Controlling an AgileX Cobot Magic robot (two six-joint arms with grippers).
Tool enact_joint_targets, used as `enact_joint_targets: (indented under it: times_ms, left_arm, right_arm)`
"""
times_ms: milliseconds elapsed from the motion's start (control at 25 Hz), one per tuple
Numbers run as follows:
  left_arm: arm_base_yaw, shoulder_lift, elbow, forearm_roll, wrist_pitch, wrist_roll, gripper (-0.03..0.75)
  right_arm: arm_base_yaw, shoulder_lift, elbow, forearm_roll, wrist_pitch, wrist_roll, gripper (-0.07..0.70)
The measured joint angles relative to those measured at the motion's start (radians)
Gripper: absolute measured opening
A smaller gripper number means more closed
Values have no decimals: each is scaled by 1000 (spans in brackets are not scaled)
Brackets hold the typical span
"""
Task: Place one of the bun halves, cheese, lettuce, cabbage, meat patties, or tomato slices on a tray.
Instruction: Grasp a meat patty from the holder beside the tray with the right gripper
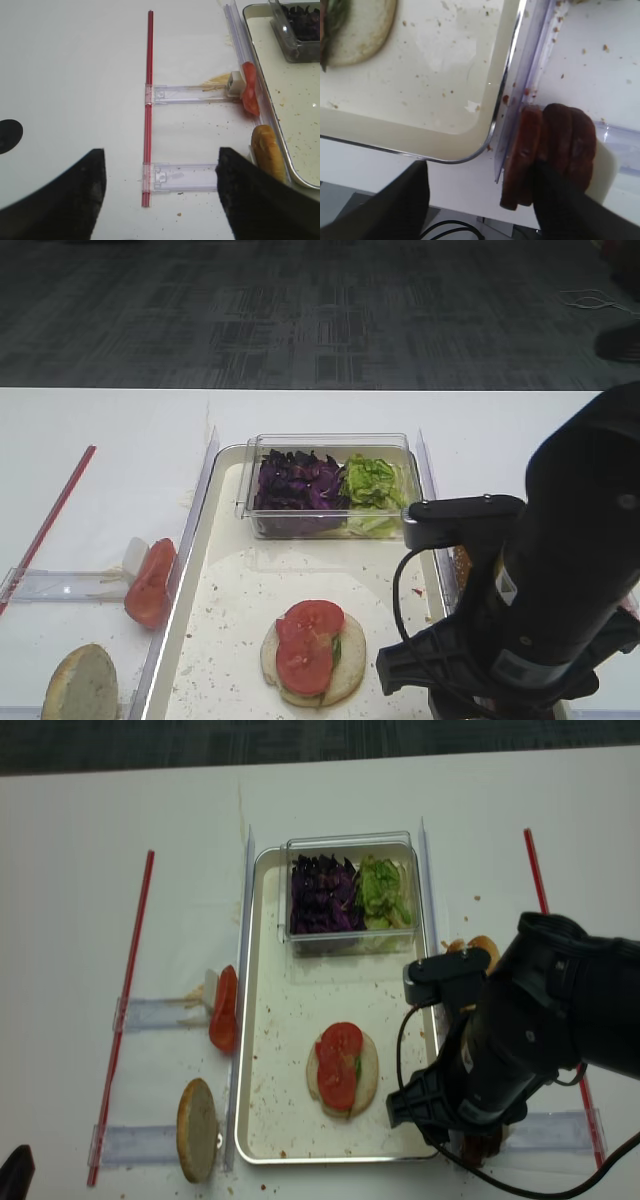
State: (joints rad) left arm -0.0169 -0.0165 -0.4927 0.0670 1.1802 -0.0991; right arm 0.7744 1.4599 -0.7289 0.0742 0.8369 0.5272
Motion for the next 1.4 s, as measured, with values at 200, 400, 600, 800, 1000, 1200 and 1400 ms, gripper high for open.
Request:
enact_joint_targets:
  times_ms: [200, 400, 600, 800, 1000, 1200, 1400]
  left_arm:
    - [0, 0, 0, 0, 0, 0, 473]
    - [0, 0, 0, 0, 0, 0, 473]
    - [0, 0, 0, 0, 0, 0, 473]
    - [0, 0, 0, 0, 0, 0, 473]
    - [0, 0, 0, 0, 0, 0, 473]
    - [0, 0, 0, 0, 0, 0, 473]
    - [0, 0, 0, 0, 0, 0, 473]
  right_arm:
    - [0, 19, -4, -4, -2, 0, 488]
    - [0, 41, -12, -15, -2, 0, 485]
    - [0, 47, -13, -31, 7, 0, 396]
    - [0, 50, -13, -74, 37, 6, 231]
    - [0, 49, -16, -84, 51, 27, 115]
    - [0, 49, -16, -90, 51, 33, 115]
    - [0, 40, -16, -93, 55, 35, 114]
